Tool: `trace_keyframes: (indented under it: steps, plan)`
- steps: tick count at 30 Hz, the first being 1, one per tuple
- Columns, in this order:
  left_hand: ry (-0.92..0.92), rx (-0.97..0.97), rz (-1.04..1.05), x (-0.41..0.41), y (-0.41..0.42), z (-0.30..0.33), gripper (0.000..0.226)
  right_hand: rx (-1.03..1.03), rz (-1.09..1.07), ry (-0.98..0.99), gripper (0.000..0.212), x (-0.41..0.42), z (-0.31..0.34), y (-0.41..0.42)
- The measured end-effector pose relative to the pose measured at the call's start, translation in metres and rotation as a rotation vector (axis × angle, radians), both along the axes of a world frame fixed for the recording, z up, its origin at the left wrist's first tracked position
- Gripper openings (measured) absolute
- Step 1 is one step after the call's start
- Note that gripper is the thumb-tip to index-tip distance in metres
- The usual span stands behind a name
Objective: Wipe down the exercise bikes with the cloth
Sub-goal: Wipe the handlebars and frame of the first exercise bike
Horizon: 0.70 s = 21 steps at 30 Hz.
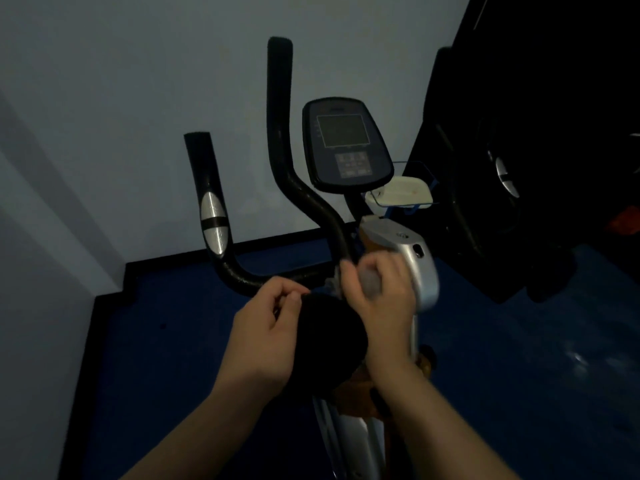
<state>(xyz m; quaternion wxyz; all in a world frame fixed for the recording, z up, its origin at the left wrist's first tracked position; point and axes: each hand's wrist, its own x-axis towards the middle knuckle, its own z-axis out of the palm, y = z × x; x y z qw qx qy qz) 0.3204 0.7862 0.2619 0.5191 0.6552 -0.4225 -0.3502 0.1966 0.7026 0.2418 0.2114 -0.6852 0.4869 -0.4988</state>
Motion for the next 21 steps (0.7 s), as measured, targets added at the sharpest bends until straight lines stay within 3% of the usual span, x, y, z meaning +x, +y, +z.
trace_keyframes:
  steps: [3,6,10,12,16,19,21]
  plan:
    - [-0.035,-0.009,-0.010,0.001,-0.001,0.001,0.025,-0.035,0.136,-0.004,0.018,-0.016,-0.005,0.001]
    - [-0.086,-0.016,-0.015,0.001,0.000,0.002,0.025,-0.052,0.120,0.165,0.024,0.004,0.028,-0.053]
    - [-0.163,-0.012,0.017,-0.001,0.003,0.002,0.019,-0.058,0.164,0.184,0.021,0.017,0.045,-0.073]
    - [-0.223,-0.076,0.044,0.001,0.003,0.002,0.015,-0.033,0.137,0.148,0.016,0.005,0.027,-0.050]
    - [-0.398,-0.223,0.053,0.009,0.000,0.011,0.025,-0.130,0.138,0.180,0.037,-0.011,-0.001,-0.016]
    - [-0.422,-0.311,0.105,0.030,-0.015,0.033,0.017,-0.075,0.234,0.080,0.031,-0.007,0.026,-0.043]
    - [-0.462,-0.408,0.169,0.050,-0.037,0.052,0.016,-0.152,0.276,0.040,0.030,0.010,0.059,-0.072]
